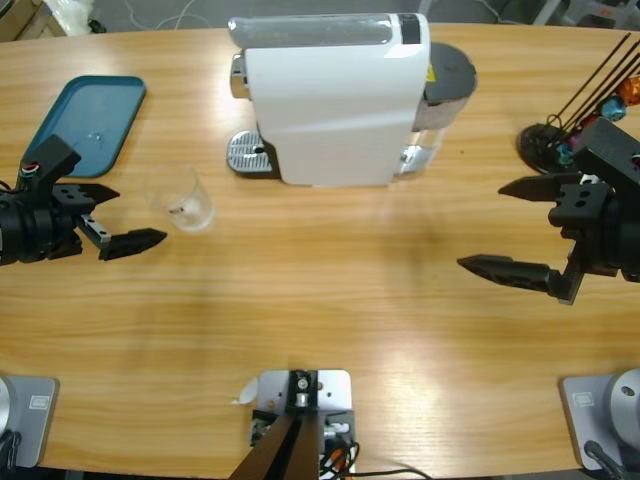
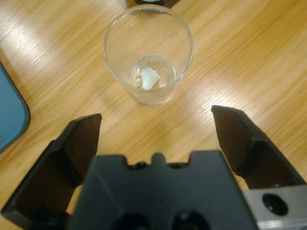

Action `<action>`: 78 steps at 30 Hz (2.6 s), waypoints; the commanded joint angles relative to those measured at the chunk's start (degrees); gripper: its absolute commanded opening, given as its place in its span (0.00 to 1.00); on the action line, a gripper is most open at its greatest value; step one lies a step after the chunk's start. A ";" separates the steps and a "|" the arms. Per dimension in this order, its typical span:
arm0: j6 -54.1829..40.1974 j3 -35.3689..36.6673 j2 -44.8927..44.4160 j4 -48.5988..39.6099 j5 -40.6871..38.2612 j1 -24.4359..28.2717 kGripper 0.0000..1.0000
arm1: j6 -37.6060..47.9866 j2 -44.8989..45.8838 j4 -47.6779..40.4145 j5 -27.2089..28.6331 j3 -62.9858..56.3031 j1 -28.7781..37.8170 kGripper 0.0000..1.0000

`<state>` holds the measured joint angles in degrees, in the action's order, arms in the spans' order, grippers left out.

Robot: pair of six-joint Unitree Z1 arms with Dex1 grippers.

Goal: Pour coffee

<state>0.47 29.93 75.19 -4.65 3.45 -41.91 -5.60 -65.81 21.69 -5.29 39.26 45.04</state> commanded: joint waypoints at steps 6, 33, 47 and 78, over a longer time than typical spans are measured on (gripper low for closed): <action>-0.73 -1.27 -3.20 0.00 -0.37 -0.54 0.98 | -0.73 0.41 -0.50 -0.87 -1.89 0.66 1.00; 2.08 -0.31 4.36 8.71 -0.28 -0.54 0.99 | -0.82 -1.08 -0.52 -1.66 -1.64 0.66 1.00; 21.08 18.84 5.67 10.28 -33.44 10.06 0.52 | -0.91 -1.94 -0.42 -1.74 -1.39 0.66 1.00; 51.47 23.37 24.38 25.40 -47.11 18.47 0.45 | -0.99 -1.03 -0.24 -1.74 -1.38 0.66 1.00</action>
<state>50.90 52.53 95.32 18.77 -42.75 -22.75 -5.79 -66.24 21.69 -5.76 39.26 45.04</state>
